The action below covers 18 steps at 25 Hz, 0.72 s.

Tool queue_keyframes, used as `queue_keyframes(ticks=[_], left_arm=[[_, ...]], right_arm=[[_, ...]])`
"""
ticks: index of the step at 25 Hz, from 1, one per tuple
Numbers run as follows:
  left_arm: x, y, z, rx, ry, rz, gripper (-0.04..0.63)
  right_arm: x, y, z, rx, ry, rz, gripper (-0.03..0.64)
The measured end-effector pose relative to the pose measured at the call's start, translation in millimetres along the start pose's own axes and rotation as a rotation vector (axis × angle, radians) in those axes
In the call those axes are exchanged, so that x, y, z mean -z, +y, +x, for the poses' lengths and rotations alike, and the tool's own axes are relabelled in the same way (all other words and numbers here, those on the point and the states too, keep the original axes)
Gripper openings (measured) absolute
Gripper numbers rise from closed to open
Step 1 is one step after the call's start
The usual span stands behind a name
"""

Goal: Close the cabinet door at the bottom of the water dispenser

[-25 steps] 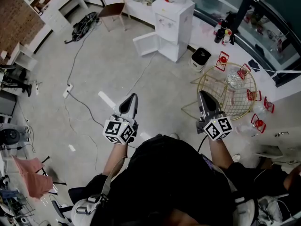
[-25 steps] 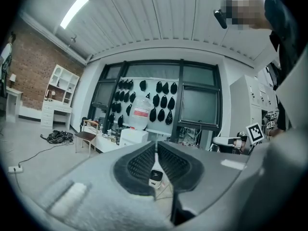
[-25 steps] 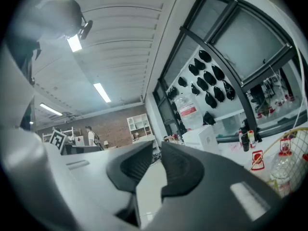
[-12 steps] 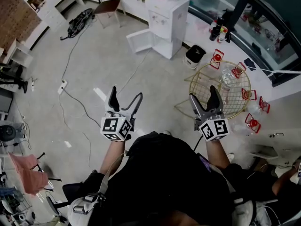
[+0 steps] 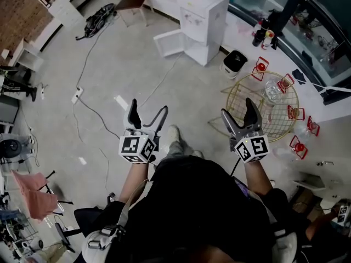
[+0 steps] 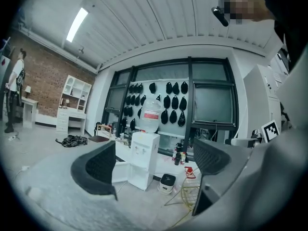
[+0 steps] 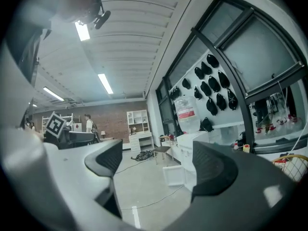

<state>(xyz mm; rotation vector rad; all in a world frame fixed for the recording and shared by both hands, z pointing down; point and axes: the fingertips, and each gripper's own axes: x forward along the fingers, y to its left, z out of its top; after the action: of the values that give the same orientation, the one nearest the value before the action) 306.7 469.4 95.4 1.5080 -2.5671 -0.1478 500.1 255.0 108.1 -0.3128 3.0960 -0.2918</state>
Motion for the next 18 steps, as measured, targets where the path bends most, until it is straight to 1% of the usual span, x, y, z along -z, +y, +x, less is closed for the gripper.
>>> queue_keyframes(ticks=[3, 7, 13, 18], left_arm=[[3.5, 12.0, 13.8, 0.015, 0.005, -0.019, 0.503], [4.5, 34.8, 40.7, 0.035, 0.008, -0.037, 0.502], [-14.9, 76.0, 89.9, 0.066, -0.008, -0.025, 0.502], [-25.9, 117.1, 118.3, 0.074, -0.009, -0.027, 0.502]], right_arm=[[5.9, -0.2, 16.5, 0.004, 0.018, -0.009, 0.43], [6.2, -10.1, 43.4, 0.045, 0.021, 0.004, 0.43], [-1.0, -15.6, 101.5, 0.075, 0.016, 0.0, 0.43], [-5.4, -6.1, 153.1, 0.07, 0.004, -0.008, 0.428]])
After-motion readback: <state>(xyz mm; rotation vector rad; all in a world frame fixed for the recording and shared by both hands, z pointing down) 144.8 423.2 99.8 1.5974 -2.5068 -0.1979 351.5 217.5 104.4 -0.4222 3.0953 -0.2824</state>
